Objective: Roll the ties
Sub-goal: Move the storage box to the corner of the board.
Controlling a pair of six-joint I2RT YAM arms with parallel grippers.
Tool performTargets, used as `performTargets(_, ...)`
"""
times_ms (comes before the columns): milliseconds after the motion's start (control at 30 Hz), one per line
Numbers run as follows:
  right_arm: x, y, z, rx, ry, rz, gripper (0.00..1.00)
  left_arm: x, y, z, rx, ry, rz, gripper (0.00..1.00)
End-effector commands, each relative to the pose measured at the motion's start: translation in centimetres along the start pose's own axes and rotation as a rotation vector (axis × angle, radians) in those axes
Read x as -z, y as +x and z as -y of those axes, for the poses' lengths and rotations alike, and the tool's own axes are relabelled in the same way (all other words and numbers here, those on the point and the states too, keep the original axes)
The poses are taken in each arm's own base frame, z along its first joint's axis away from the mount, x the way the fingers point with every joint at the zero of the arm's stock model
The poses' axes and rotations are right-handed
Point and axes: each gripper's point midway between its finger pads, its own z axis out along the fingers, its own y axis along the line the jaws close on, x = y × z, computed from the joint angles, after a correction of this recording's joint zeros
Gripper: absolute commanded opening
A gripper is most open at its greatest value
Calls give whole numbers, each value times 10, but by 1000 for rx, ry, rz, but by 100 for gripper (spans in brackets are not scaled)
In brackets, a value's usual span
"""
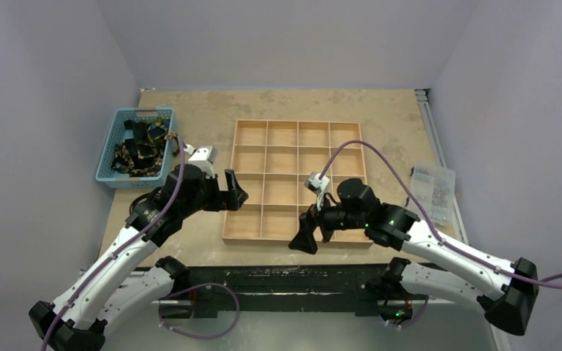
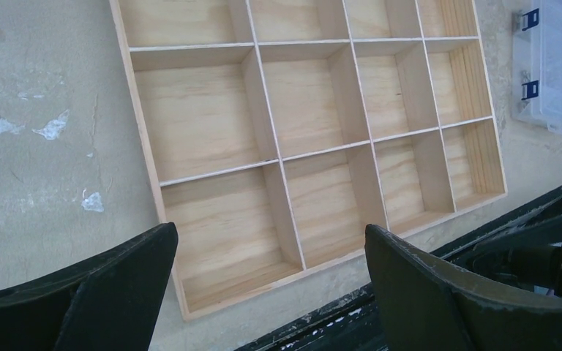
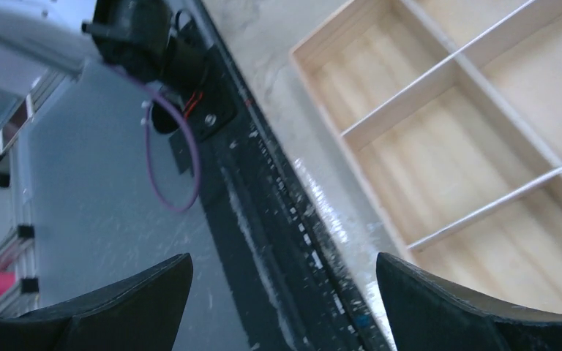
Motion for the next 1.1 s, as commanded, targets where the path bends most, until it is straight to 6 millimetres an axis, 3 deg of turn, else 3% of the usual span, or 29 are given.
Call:
performTargets(0, -13, 41, -29, -52, -101, -130, 98, 4, -8, 6, 20, 16, 33, 100)
performTargets(233, -40, 115, -54, -39, -91, -364, 98, 7, -10, 7, 22, 23, 45, 100)
performTargets(367, -55, 139, -56, -26, -34, -417, 98, 11, -12, 1, 33, -11, 59, 100)
performTargets(567, -71, 134, -12, -31, 220, -347, 98, 19, -17, -14, 61, -103, 85, 100)
performTargets(867, -88, 122, 36, -7, 460, -258, 98, 17, -20, -25, 108, -182, 94, 100)
performTargets(1067, -91, 88, 68, -36, 530, -145, 98, 19, -28, -35, 118, -254, 122, 100)
